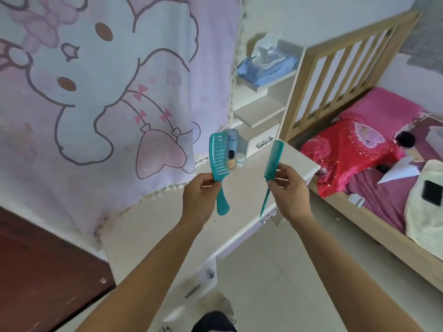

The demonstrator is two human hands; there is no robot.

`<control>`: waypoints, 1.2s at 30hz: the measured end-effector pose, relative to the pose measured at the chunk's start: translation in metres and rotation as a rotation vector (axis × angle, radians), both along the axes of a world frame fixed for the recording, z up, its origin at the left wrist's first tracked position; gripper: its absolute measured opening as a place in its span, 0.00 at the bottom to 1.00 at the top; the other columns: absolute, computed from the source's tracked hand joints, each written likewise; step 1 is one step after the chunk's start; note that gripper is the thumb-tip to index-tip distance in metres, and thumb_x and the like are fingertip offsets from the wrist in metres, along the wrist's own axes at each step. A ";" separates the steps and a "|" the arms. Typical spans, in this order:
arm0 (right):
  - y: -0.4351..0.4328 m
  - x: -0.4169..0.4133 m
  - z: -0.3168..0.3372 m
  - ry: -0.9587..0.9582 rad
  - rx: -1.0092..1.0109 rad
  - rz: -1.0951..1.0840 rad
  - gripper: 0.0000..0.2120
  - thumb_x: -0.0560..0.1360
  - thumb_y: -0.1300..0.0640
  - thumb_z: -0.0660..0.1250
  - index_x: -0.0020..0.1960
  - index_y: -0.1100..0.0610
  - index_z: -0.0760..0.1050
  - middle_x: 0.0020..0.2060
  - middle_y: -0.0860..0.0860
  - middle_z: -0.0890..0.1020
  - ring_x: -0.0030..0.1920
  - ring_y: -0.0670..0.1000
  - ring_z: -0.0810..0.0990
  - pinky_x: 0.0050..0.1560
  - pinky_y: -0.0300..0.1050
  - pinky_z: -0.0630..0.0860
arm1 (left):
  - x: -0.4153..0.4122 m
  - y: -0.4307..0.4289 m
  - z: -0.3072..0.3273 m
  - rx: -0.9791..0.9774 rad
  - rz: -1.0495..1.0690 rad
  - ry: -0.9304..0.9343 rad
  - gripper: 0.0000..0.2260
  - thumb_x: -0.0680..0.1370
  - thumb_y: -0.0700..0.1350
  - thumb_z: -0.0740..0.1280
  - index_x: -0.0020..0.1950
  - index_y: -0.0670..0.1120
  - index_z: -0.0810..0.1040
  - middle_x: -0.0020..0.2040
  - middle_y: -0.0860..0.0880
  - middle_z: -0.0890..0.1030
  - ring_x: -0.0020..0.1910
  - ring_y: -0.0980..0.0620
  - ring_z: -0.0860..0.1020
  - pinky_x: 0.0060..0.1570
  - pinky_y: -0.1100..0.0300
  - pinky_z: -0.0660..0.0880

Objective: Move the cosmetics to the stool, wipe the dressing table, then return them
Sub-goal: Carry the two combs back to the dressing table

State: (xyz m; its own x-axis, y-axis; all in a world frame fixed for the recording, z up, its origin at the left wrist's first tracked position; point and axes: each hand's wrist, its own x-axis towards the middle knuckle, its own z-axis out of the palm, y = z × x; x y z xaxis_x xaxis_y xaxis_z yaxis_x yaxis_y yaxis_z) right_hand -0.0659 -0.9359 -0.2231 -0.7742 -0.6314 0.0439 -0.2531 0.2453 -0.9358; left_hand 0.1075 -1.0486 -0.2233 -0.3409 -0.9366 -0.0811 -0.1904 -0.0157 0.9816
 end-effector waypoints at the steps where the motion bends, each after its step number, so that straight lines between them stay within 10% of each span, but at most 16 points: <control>1: -0.014 -0.015 0.003 0.002 0.003 0.001 0.18 0.76 0.62 0.69 0.64 0.49 0.76 0.46 0.41 0.83 0.46 0.41 0.82 0.48 0.36 0.79 | -0.014 -0.016 0.001 0.001 -0.004 0.007 0.07 0.77 0.40 0.68 0.46 0.53 0.80 0.46 0.54 0.82 0.48 0.53 0.81 0.51 0.50 0.81; 13: -0.142 -0.111 -0.082 -0.091 0.303 0.247 0.20 0.75 0.59 0.71 0.65 0.47 0.73 0.42 0.41 0.80 0.39 0.39 0.81 0.35 0.30 0.74 | -0.091 -0.094 -0.114 0.346 0.082 -0.192 0.07 0.78 0.37 0.68 0.55 0.42 0.78 0.51 0.46 0.81 0.49 0.47 0.82 0.42 0.60 0.81; 18: -0.186 -0.136 -0.146 -0.144 0.546 0.500 0.19 0.75 0.61 0.70 0.63 0.51 0.71 0.42 0.45 0.79 0.44 0.50 0.80 0.43 0.44 0.78 | -0.109 -0.093 -0.161 0.531 0.222 -0.274 0.07 0.77 0.37 0.68 0.51 0.48 0.76 0.50 0.47 0.82 0.47 0.49 0.82 0.42 0.56 0.81; 23: -0.228 -0.161 -0.186 -0.097 0.677 0.739 0.10 0.75 0.63 0.69 0.50 0.49 0.73 0.44 0.47 0.79 0.43 0.49 0.78 0.32 0.25 0.69 | -0.128 -0.105 -0.183 0.656 0.394 -0.286 0.11 0.76 0.38 0.70 0.57 0.44 0.75 0.50 0.44 0.82 0.46 0.45 0.82 0.40 0.56 0.81; 36: -0.296 -0.154 -0.233 -0.020 0.675 0.973 0.18 0.81 0.63 0.59 0.68 0.54 0.74 0.62 0.54 0.80 0.61 0.55 0.78 0.63 0.42 0.71 | -0.171 -0.164 -0.227 0.641 0.618 -0.320 0.12 0.77 0.37 0.66 0.60 0.47 0.74 0.49 0.51 0.79 0.47 0.49 0.80 0.51 0.50 0.81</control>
State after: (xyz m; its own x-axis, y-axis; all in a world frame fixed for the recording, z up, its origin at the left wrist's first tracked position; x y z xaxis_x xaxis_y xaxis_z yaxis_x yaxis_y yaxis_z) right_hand -0.2197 -1.2322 -0.4558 0.0482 -0.8462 -0.5307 -0.5928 0.4033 -0.6971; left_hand -0.0634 -1.2123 -0.4499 0.3287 -0.6884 -0.6466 -0.2267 -0.7221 0.6536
